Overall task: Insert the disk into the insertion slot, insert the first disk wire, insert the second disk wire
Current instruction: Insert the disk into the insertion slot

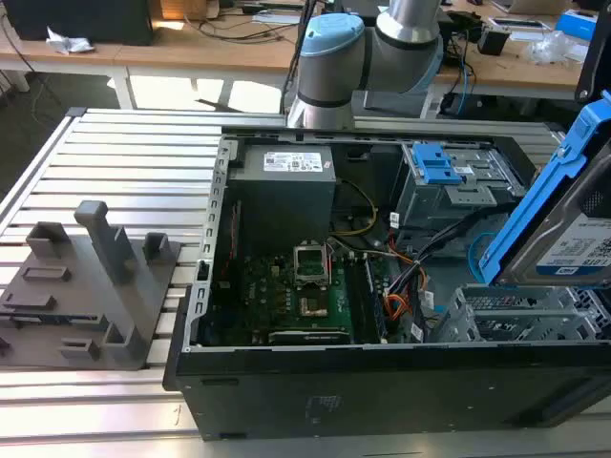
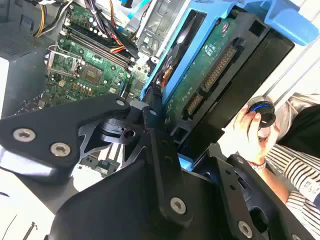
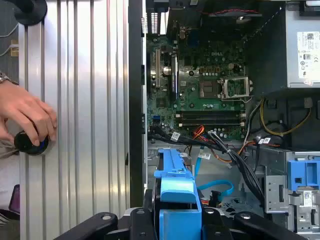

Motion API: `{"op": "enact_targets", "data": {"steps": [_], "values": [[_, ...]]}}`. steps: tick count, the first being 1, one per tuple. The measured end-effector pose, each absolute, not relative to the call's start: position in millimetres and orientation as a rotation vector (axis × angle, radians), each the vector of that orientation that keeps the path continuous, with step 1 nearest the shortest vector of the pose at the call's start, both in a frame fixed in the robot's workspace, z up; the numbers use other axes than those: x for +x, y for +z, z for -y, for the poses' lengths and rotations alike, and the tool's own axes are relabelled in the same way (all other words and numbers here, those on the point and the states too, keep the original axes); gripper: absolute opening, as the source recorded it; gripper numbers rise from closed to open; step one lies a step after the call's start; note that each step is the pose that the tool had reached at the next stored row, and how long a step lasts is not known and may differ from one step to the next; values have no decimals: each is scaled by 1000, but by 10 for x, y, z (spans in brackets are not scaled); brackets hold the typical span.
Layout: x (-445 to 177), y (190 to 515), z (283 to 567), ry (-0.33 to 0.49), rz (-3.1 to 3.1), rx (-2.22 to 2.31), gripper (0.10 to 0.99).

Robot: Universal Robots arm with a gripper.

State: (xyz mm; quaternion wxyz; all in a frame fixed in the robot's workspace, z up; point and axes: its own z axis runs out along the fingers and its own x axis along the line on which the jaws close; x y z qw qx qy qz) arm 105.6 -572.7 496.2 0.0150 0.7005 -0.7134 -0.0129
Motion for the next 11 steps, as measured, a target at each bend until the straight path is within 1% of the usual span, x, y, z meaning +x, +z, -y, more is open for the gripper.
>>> {"op": "enact_targets", "data": {"steps": [11], "values": [[1097, 4884, 5727, -28, 2215, 2174, 361]]}}
